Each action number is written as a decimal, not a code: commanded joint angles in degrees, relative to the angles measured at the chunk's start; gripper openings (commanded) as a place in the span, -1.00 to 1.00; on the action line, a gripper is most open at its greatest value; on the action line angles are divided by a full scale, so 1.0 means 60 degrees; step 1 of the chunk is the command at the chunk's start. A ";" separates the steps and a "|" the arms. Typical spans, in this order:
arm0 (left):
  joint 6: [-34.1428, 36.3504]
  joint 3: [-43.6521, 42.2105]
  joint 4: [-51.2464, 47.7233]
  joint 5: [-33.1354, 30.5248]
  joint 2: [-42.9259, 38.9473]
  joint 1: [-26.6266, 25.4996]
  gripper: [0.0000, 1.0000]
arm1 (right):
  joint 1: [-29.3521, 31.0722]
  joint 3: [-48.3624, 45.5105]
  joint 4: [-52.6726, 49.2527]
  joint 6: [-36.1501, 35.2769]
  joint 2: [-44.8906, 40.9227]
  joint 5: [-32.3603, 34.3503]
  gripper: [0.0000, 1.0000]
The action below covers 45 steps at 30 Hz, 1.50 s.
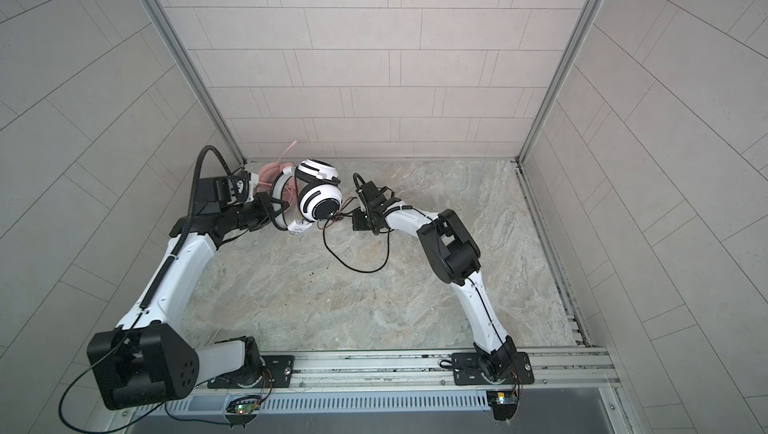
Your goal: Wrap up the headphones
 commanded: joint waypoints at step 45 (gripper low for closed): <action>-0.0349 -0.0692 0.0461 -0.0320 -0.0422 0.1133 -1.00 | -0.1153 0.1796 -0.2974 -0.3347 -0.2356 -0.2323 -1.00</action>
